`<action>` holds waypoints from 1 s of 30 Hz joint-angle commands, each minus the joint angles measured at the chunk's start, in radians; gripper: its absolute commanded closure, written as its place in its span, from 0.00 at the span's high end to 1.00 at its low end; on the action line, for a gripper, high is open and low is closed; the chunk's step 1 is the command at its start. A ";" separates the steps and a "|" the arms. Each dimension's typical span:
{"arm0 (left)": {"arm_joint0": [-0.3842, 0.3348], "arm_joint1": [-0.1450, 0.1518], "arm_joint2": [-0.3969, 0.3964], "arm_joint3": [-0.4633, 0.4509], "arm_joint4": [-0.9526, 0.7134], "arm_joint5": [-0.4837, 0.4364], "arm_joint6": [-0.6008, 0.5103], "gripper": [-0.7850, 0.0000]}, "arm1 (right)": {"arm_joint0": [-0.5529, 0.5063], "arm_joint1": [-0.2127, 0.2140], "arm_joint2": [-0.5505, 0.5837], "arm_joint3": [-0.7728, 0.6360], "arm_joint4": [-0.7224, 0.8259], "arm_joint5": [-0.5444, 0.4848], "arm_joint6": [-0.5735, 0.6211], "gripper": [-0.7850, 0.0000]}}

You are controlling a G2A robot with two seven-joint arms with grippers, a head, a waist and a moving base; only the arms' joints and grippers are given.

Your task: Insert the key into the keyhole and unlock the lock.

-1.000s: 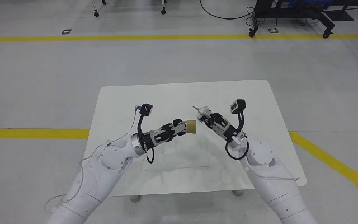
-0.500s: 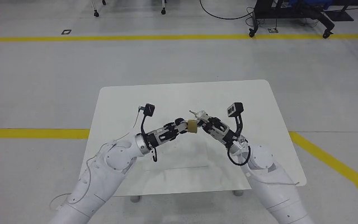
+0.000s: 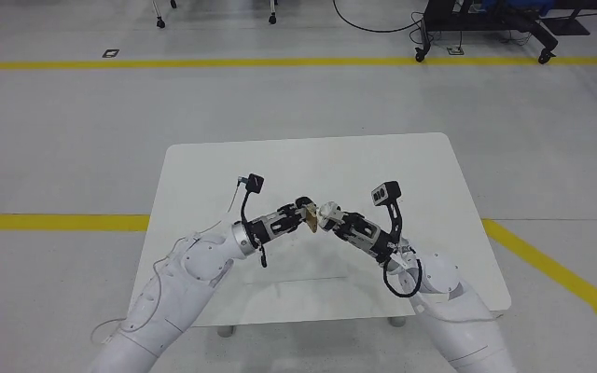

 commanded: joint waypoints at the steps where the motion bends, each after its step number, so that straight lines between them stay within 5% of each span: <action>1: -0.001 -0.006 0.008 0.019 -0.117 -0.029 -0.062 0.00 | -0.004 0.000 0.003 -0.004 -0.005 0.001 0.002 0.00; 11: -0.071 -0.032 0.005 0.223 -0.776 -0.008 -0.603 0.00 | -0.050 0.008 0.096 -0.029 0.089 -0.062 0.035 0.00; 19: -0.134 -0.068 0.028 0.331 -0.860 0.032 -0.726 0.00 | -0.083 0.015 0.141 -0.051 -0.038 -0.128 0.029 0.00; 27: -0.140 -0.094 -0.017 0.407 -1.099 0.215 -0.909 0.00 | -0.096 0.015 0.128 -0.054 -0.233 -0.255 -0.006 0.00; 30: -0.142 -0.095 -0.018 0.414 -1.100 0.219 -0.913 0.00 | -0.098 0.015 0.126 -0.054 -0.243 -0.261 -0.007 0.00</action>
